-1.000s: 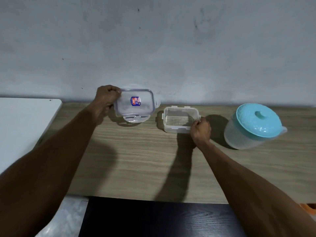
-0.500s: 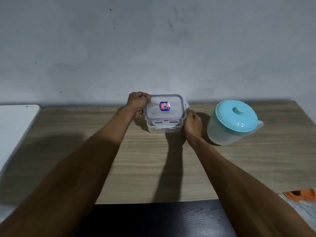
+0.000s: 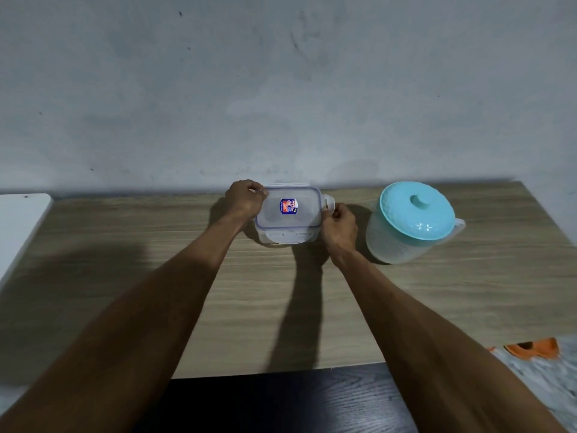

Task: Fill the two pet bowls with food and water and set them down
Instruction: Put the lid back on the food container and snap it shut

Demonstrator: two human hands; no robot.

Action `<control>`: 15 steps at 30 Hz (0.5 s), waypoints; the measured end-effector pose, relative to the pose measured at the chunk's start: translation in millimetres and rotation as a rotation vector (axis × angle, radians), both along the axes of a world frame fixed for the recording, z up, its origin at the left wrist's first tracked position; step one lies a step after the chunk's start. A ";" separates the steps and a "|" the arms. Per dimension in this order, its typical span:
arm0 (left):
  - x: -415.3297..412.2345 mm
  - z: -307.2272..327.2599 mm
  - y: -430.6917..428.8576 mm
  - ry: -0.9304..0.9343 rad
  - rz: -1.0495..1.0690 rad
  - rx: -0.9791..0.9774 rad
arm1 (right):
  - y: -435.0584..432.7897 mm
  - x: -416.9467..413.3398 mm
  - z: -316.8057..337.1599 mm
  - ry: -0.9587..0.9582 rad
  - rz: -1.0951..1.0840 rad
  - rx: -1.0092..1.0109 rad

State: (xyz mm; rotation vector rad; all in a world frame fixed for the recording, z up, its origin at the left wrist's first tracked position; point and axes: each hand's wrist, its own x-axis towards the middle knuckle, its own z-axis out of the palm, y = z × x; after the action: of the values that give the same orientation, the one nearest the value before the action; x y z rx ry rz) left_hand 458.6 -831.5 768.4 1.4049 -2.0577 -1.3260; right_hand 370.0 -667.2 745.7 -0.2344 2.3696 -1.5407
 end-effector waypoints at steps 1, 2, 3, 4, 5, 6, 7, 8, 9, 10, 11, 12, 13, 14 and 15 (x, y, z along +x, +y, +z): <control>1.7 -1.7 -0.2 -0.014 -0.005 0.014 | -0.1 0.1 0.7 0.002 0.005 0.020; 4.5 -2.1 0.2 -0.037 -0.013 0.020 | -0.2 0.1 0.9 -0.004 0.011 0.041; 8.3 -3.2 -0.3 -0.064 -0.021 0.017 | -0.2 0.7 1.8 -0.008 0.020 0.068; 12.4 -3.1 -0.1 -0.085 -0.027 0.019 | -0.2 0.8 2.2 0.004 0.031 0.111; 16.6 -3.9 -0.7 -0.091 -0.029 0.033 | 0.0 1.2 2.9 0.042 0.047 0.167; 20.9 -3.9 -0.4 -0.080 -0.027 0.067 | -0.1 1.6 3.3 0.108 0.070 0.226; 24.9 -2.7 0.8 -0.063 -0.023 0.111 | -0.5 2.1 5.0 0.194 0.100 0.266; 28.3 -1.0 2.9 -0.051 -0.022 0.166 | -1.6 2.2 7.3 0.287 0.145 0.287; 30.6 0.0 4.7 -0.042 -0.030 0.218 | -3.8 1.6 10.6 0.369 0.216 0.301; 32.6 0.5 6.5 -0.038 -0.037 0.265 | -7.1 -0.5 13.3 0.428 0.321 0.328; 34.4 1.4 8.3 -0.036 -0.045 0.302 | -11.0 -3.0 16.9 0.466 0.454 0.379; 36.0 2.2 10.0 -0.032 -0.050 0.331 | -15.3 -5.9 20.4 0.492 0.598 0.456; 38.0 1.8 11.1 -0.028 -0.060 0.357 | -19.6 -8.2 24.0 0.515 0.735 0.543; 39.5 1.1 12.5 -0.025 -0.070 0.380 | -23.5 -10.6 26.7 0.531 0.848 0.625; 41.1 0.3 13.6 -0.022 -0.079 0.398 | -27.0 -12.7 28.4 0.540 0.935 0.693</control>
State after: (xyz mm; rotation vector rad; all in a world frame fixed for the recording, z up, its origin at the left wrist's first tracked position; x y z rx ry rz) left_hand 499.7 -817.9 768.7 1.5070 -1.9529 -1.8384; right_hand 357.3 -694.2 774.2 -1.4502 2.3754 -0.2160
